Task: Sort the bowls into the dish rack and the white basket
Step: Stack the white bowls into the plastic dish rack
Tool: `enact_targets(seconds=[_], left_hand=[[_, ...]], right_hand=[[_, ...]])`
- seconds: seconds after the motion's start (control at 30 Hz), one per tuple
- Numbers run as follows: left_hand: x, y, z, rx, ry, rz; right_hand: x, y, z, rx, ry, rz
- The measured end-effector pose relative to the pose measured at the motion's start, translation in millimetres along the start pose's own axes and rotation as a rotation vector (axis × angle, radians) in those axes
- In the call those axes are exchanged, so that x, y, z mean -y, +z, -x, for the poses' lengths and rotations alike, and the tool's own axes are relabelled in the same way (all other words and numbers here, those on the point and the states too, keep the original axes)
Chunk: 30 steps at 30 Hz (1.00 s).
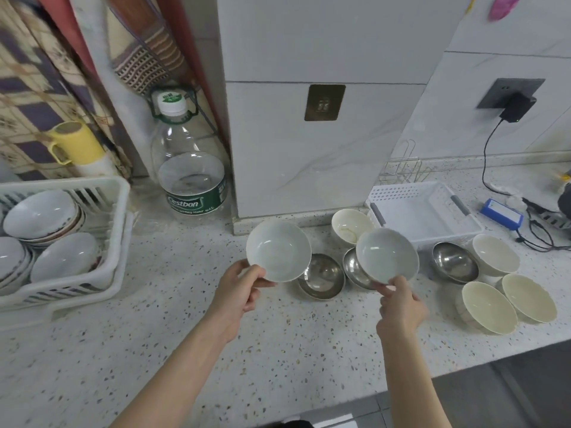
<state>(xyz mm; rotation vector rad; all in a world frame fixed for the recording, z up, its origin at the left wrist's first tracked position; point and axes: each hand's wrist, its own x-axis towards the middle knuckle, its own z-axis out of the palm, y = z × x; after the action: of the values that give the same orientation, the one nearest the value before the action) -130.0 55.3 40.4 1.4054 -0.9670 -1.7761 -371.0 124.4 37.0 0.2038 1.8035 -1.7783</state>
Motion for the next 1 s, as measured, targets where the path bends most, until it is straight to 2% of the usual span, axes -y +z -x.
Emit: enact_targets(seconds=[0.2,0.53,0.8,1.0], left_hand=[[-21.3,-75.9,19.3,-0.065,0.071,0.003],[-59.6,-243.3,42.6,-0.194,0.182,0.143],[-71.5,-358.0,50.8,-0.321,0.242,0.196],[-73.0,-412.0,43.7,-0.392,0.288,0.266]], right_hand=[[-32.5,36.3,71.5,0.158,0.02,0.11],[-91.8,128.3,203.7,0.463,-0.017,0.263],[-117.1,198.0,276.3,0.631,-0.146,0.35],[-139.8,242.4,302.8,0.734,-0.292,0.51]])
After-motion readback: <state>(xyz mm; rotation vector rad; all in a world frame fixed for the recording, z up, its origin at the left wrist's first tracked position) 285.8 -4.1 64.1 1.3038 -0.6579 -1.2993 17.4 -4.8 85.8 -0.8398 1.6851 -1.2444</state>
